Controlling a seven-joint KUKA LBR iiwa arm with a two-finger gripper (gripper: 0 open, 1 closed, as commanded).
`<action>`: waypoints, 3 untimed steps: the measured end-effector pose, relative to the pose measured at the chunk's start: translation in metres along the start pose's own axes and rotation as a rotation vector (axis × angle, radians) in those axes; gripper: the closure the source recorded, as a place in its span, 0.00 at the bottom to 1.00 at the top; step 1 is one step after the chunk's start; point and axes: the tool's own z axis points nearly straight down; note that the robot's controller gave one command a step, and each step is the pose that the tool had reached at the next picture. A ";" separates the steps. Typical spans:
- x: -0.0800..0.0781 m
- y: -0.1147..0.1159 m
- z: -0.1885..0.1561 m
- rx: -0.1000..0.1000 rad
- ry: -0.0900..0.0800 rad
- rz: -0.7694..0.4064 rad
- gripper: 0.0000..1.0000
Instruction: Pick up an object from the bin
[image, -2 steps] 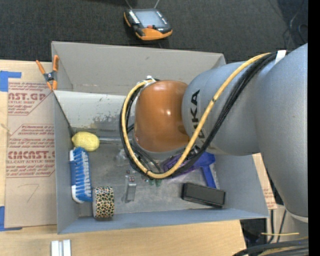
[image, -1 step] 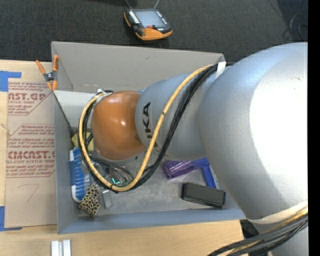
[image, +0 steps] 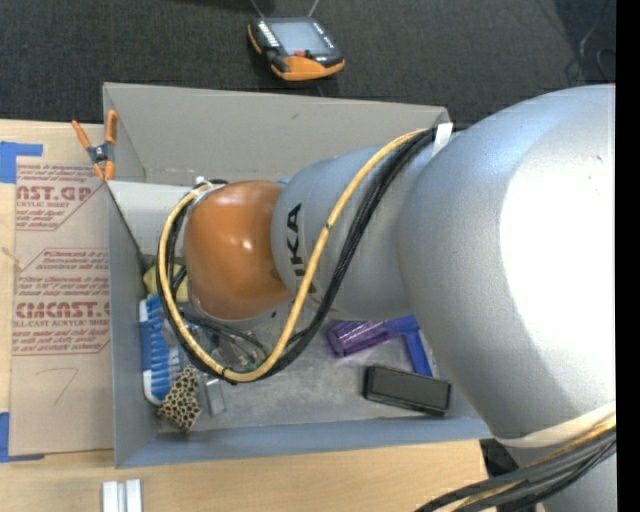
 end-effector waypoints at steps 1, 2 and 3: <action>0.000 0.000 0.003 0.001 -0.002 -0.050 0.00; -0.008 -0.028 -0.036 -0.002 -0.004 -0.206 0.00; 0.015 -0.014 0.012 0.003 -0.005 -0.718 0.00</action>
Offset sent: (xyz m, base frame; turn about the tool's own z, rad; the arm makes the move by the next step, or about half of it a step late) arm 0.0199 -0.0264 0.0397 -0.2025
